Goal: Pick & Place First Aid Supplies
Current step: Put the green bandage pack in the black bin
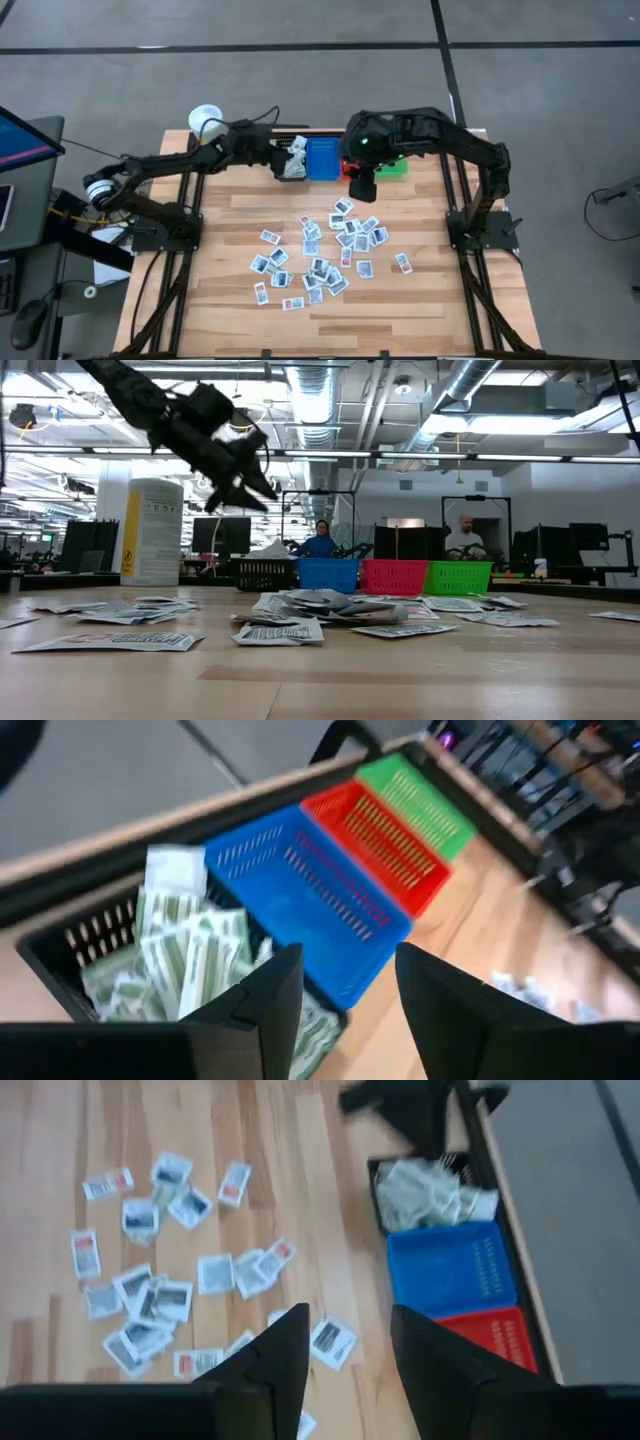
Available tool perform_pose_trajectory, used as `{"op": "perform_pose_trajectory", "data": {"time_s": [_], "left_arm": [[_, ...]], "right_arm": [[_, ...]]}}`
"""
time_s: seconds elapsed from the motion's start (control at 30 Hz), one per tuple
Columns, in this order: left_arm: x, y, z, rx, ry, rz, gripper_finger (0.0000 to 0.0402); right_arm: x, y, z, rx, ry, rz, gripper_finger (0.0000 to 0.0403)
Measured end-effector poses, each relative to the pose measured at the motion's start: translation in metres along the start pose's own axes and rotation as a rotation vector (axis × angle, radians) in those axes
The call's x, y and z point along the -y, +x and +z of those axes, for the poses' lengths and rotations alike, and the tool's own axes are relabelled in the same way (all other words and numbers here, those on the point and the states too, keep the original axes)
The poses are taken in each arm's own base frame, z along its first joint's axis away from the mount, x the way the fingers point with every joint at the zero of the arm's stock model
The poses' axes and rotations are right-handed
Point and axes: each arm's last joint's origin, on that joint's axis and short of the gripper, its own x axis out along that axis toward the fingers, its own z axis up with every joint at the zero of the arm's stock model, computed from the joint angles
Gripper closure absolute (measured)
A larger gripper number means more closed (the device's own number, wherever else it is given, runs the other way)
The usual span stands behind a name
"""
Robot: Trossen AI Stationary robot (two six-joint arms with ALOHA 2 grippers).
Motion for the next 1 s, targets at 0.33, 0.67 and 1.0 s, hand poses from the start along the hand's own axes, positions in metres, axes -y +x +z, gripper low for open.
{"op": "perform_pose_trajectory", "data": {"time_s": [0.33,0.67,1.0], "left_arm": [[0.031,-0.057,-0.010,0.090,0.074,-0.162,0.0253],[0.043,-0.089,-0.058,0.054,0.170,-0.365,0.0256],[0.047,-0.094,-0.084,-0.005,0.170,-0.448,0.0265]], "right_arm": [[-0.020,0.076,-0.018,-0.123,0.009,0.015,0.0261],[-0.034,0.120,-0.052,0.092,0.151,0.039,0.0264],[-0.058,0.173,-0.060,0.219,0.273,0.105,0.0261]]}}
